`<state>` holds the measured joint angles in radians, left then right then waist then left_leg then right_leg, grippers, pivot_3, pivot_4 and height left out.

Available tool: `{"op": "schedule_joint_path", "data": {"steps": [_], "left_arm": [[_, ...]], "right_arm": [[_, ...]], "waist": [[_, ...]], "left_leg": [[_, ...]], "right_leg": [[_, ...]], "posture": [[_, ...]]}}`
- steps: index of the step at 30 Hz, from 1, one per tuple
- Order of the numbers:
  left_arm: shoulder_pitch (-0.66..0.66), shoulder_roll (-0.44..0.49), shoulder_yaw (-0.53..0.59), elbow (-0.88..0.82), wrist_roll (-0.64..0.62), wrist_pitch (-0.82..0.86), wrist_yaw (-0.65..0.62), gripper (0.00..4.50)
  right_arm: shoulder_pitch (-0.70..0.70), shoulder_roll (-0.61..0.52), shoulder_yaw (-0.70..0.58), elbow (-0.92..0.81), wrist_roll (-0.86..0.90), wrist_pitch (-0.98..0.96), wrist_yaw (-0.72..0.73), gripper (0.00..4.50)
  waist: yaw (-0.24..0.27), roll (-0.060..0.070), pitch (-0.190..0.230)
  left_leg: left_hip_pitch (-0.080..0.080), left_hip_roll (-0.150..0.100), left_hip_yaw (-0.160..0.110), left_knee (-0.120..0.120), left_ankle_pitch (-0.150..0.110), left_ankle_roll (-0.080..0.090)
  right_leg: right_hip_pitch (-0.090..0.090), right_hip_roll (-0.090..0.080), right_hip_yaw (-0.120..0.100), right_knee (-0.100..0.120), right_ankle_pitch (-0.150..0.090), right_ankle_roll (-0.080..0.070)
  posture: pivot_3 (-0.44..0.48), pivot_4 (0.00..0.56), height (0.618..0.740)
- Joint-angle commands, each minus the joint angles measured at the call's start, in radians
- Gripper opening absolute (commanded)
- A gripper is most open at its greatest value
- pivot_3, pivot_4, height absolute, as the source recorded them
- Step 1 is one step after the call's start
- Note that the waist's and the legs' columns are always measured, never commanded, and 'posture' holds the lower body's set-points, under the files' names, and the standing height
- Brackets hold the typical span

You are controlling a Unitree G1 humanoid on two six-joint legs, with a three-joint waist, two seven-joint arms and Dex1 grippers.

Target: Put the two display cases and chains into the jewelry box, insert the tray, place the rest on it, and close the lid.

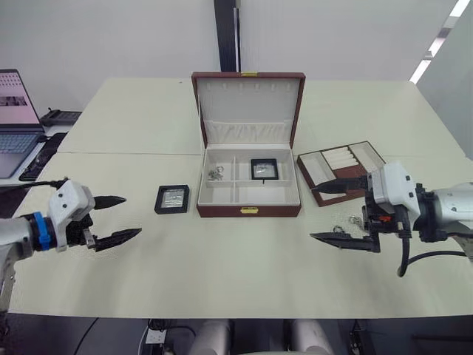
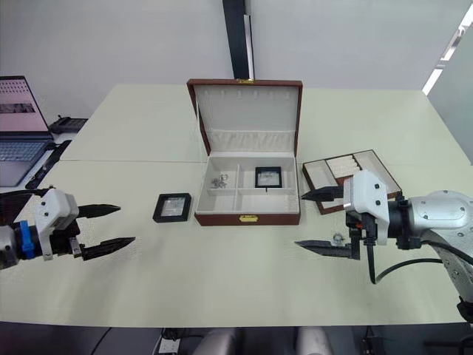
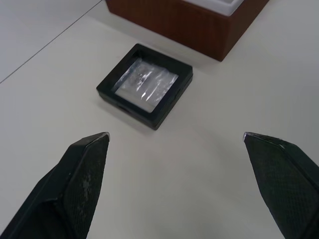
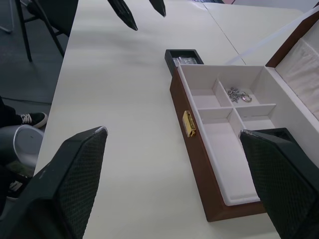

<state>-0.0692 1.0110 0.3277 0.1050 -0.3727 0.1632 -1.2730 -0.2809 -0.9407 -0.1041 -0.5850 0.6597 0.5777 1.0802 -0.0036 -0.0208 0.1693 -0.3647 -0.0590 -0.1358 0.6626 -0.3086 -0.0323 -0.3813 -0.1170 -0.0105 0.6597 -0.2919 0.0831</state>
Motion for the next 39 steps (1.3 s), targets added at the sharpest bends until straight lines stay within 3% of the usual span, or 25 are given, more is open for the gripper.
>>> {"op": "schedule_joint_path", "data": {"steps": [1, 5, 13, 19, 27, 30, 33, 39], "left_arm": [[-0.086, 0.023, -0.06, 0.06, 0.02, -0.06, -0.067, 4.46], [-0.22, 0.012, -0.167, 0.225, 0.086, -0.182, -0.157, 3.68], [-0.452, -0.074, -0.32, 0.6, 0.219, -0.49, -0.248, 3.68], [-0.559, -0.133, -0.366, 0.788, 0.275, -0.611, -0.258, 3.68], [-0.606, -0.157, -0.375, 0.872, 0.288, -0.664, -0.273, 3.68], [-0.612, -0.162, -0.375, 0.87, 0.282, -0.663, -0.282, 3.12], [-0.612, -0.164, -0.37, 0.856, 0.274, -0.651, -0.285, 2.25], [-0.597, -0.167, -0.368, 0.809, 0.263, -0.609, -0.286, 2.25]], "right_arm": [[-0.017, 0.016, 0.002, -0.034, 0.031, 0.013, -0.026, 4.5], [-0.017, 0.029, 0.014, -0.05, 0.039, 0.026, -0.044, 4.5], [-0.017, 0.056, 0.037, -0.084, 0.052, 0.047, -0.092, 4.5], [-0.01, 0.058, 0.039, -0.095, 0.054, 0.055, -0.103, 4.5], [-0.001, 0.062, 0.038, -0.101, 0.058, 0.062, -0.109, 4.5], [0.0, 0.068, 0.039, -0.103, 0.062, 0.064, -0.112, 4.5], [0.0, 0.071, 0.039, -0.102, 0.066, 0.065, -0.115, 4.5], [-0.004, 0.074, 0.04, -0.102, 0.075, 0.069, -0.124, 4.5]], "waist": [[-0.002, 0.0, 0.0], [-0.005, 0.0, 0.0], [-0.017, 0.0, 0.0], [-0.027, -0.001, 0.0], [-0.029, -0.001, 0.0], [-0.029, -0.001, 0.0], [-0.029, -0.001, 0.0], [-0.029, -0.001, 0.0]], "left_leg": [[0.0, 0.0, 0.0, 0.0, 0.0, 0.0], [0.0, -0.001, 0.001, 0.0, 0.001, -0.001], [-0.001, -0.003, 0.002, 0.001, 0.001, -0.002], [-0.002, -0.003, 0.002, 0.001, 0.001, -0.002], [-0.002, -0.002, 0.002, 0.001, 0.001, -0.002], [-0.002, -0.002, 0.002, 0.001, 0.001, -0.002], [-0.002, -0.002, 0.002, 0.001, 0.001, -0.002], [-0.002, -0.002, 0.001, 0.002, 0.001, -0.002]], "right_leg": [[0.0, 0.0, 0.0, 0.0, 0.0, 0.0], [-0.002, 0.001, 0.0, 0.001, 0.0, 0.0], [-0.004, 0.003, 0.0, 0.003, 0.001, -0.001], [-0.004, 0.003, -0.001, 0.004, 0.001, -0.001], [-0.005, 0.003, -0.001, 0.005, 0.001, -0.001], [-0.005, 0.004, -0.001, 0.005, 0.001, -0.001], [-0.005, 0.004, -0.001, 0.005, 0.001, -0.001], [-0.005, 0.004, -0.001, 0.005, 0.001, -0.001]], "posture": [[0.0, 0.15, 0.74], [0.0, 0.15, 0.74], [0.0, 0.15, 0.74], [0.0, 0.15, 0.74], [0.0, 0.15, 0.74], [0.0, 0.15, 0.74], [0.0, 0.15, 0.74], [0.0, 0.15, 0.74]]}}
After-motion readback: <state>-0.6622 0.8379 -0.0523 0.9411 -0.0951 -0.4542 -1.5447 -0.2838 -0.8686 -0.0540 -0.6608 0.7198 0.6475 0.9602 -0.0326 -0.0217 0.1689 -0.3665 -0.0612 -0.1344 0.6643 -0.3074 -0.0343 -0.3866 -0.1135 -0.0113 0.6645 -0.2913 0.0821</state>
